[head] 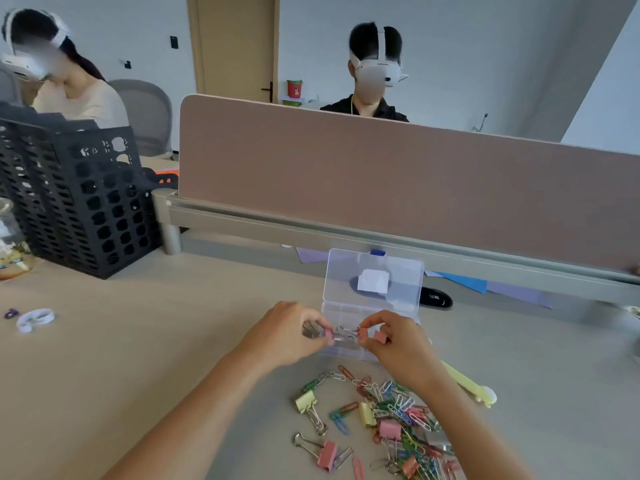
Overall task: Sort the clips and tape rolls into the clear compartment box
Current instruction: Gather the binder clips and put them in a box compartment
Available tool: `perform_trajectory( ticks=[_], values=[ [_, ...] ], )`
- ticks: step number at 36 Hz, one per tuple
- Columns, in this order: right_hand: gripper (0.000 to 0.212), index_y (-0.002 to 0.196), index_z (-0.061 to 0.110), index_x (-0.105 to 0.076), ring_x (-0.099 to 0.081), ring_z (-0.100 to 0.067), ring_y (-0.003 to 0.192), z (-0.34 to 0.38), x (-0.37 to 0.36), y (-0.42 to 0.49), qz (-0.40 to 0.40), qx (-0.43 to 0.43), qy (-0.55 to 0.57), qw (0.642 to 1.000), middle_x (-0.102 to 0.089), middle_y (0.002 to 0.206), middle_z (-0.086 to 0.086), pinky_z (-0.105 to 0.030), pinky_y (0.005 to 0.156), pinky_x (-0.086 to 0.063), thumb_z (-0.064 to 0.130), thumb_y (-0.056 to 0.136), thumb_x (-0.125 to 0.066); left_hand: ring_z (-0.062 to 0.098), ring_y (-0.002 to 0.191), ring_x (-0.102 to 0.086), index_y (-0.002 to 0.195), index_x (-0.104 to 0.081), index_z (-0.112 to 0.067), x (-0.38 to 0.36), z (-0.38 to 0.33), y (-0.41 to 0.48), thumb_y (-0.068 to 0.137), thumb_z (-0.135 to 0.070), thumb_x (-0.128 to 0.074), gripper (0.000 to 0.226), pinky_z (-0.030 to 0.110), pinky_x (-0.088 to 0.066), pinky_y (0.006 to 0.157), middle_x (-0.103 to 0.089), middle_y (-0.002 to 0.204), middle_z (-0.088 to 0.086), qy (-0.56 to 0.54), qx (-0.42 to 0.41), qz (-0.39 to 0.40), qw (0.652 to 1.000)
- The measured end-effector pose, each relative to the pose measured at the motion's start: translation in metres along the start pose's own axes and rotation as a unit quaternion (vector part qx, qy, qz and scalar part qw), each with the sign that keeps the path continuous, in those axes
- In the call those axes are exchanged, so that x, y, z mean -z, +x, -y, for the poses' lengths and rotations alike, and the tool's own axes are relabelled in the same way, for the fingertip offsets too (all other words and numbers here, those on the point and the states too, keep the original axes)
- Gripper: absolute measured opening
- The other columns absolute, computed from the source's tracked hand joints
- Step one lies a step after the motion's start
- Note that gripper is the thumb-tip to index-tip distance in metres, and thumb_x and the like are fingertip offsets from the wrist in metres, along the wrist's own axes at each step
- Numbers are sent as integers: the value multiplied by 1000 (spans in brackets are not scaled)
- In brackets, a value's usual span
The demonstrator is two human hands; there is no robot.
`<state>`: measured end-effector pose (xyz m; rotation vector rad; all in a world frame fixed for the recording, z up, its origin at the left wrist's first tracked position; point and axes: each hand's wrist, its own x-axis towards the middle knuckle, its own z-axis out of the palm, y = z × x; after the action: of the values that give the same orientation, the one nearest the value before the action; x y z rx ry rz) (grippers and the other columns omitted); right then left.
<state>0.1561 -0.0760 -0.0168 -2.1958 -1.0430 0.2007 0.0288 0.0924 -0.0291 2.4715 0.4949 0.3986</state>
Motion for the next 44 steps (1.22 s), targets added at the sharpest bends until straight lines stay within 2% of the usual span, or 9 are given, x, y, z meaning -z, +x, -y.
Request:
perform_trajectory(
  ticks=[9, 13, 16, 21, 28, 33, 36, 39, 44],
  values=[
    [7, 79, 33, -68, -43, -4, 51, -3, -2, 8, 19, 26, -8, 999, -47, 53, 11, -19, 57, -39, 33, 75, -74, -1, 74, -52, 107, -70, -40, 3, 8, -3, 79, -47, -71, 29, 17, -43, 69, -60, 90, -13, -45, -4, -6, 999],
    [8, 79, 35, -67, -47, -6, 56, -1, -3, 7, 20, 26, -11, 999, -56, 62, 8, -24, 60, -45, 35, 74, -73, -6, 99, -54, 118, -66, -35, 8, 2, -3, 98, -14, -40, 39, 7, -38, 85, -59, 104, -18, -119, 0, -14, 993],
    [17, 88, 36, -65, -50, -5, 58, 0, 0, 6, 32, 22, -31, 999, -53, 60, 9, -21, 61, -44, 36, 73, -74, 0, 112, -51, 126, -60, -34, 7, -2, -1, 99, -8, -31, 48, 2, -31, 89, -57, 117, -11, -123, 3, -29, 992],
    [33, 108, 27, -41, -47, -6, 65, 6, 11, 3, 48, 5, 45, 998, -44, 71, 12, -24, 61, -41, 25, 83, -63, -4, 82, -52, 127, -45, -40, 9, -11, -2, 102, -13, -30, 40, 8, -36, 70, -55, 92, -12, -106, 3, -1, 994],
    [4, 100, 16, -32, -37, -12, 59, 11, 11, 3, 47, 11, 94, 994, -42, 70, 2, -27, 58, -36, 14, 97, -33, -1, 68, -55, 97, -53, -23, 8, -20, -1, 97, -18, -53, 4, 10, -36, 58, -71, 91, -9, -92, -2, 8, 996],
    [7, 104, 16, -36, -39, -5, 57, 8, 10, 4, 50, 44, 50, 997, -48, 77, 7, -16, 55, -35, 22, 100, -37, -4, 68, -65, 88, -71, -20, 1, -22, 0, 85, -15, -71, 6, 7, -42, 63, -75, 82, -9, -163, 31, -15, 986],
    [11, 107, 23, -45, -49, -1, 76, 7, 8, 5, 29, 61, 4, 998, -49, 104, 11, -22, 76, -40, 28, 98, -46, -1, 53, -57, 82, -76, -23, -4, -24, 0, 79, -16, -77, 8, 11, -39, 54, -69, 62, -7, -180, 52, -49, 981],
    [11, 103, 34, -54, -51, -4, 90, 6, 6, 8, -24, 74, -27, 997, -47, 110, 15, -29, 92, -38, 30, 92, -55, -1, 45, -50, 79, -77, -22, -7, -26, 0, 74, -19, -82, 8, 10, -33, 47, -64, 57, -5, -191, 67, -81, 976],
    [11, 89, 33, -64, -52, 8, 89, 9, 8, 8, -23, 69, -3, 997, -57, 98, 19, -6, 74, -35, 23, 86, -65, -2, 50, -51, 89, -76, -24, -10, -26, -3, 69, -23, -86, 23, 7, -38, 53, -68, 65, -3, -197, 80, -94, 973]
  ],
)
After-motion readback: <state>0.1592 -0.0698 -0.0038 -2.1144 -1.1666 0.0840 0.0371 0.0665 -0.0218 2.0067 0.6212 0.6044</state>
